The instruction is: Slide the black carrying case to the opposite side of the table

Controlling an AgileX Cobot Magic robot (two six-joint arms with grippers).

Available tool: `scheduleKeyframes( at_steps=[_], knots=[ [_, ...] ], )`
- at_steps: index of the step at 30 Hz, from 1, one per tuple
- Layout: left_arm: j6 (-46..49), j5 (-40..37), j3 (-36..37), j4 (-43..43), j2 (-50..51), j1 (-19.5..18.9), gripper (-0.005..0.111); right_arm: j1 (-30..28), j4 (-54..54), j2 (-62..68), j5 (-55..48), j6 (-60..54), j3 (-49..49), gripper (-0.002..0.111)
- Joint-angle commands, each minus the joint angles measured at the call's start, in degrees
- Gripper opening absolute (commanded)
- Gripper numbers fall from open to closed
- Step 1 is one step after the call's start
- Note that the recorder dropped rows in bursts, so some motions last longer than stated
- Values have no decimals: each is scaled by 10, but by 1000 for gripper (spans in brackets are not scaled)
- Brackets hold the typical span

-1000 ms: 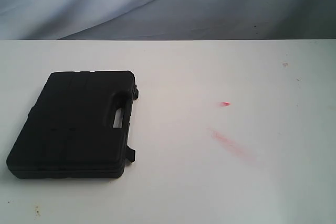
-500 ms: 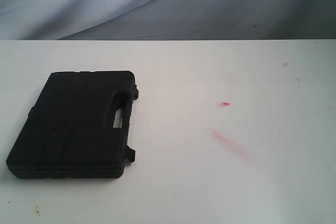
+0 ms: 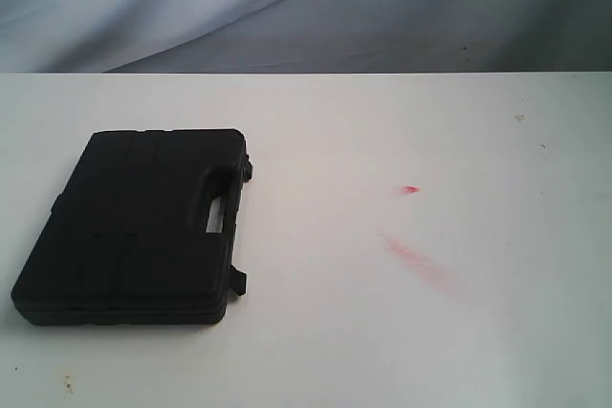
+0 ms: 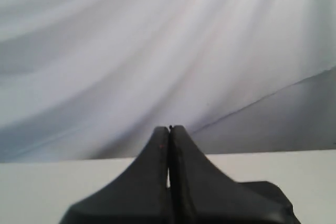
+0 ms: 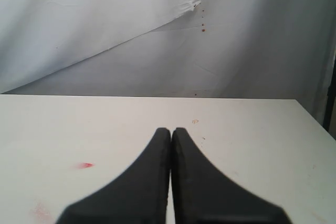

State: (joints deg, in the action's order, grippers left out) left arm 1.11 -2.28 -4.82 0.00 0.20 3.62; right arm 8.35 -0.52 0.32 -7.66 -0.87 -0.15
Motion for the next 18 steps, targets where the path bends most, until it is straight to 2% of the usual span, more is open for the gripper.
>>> scheduleKeyframes(
  at_steps=[1,10,13,18],
  knots=[
    [5,-56,-71,10,-2,3,0,-4,-2,-3,6,0,1,0],
    [7,-260,-196,23,-2,3,0,-4,-2,-3,6,0,1,0],
    [8,-290,-222,23,-2,3,0,-4,-2,-3,6,0,1,0],
    [2,-290,-229,12,-2,3,0,-4,-2,-3,6,0,1,0]
  ],
)
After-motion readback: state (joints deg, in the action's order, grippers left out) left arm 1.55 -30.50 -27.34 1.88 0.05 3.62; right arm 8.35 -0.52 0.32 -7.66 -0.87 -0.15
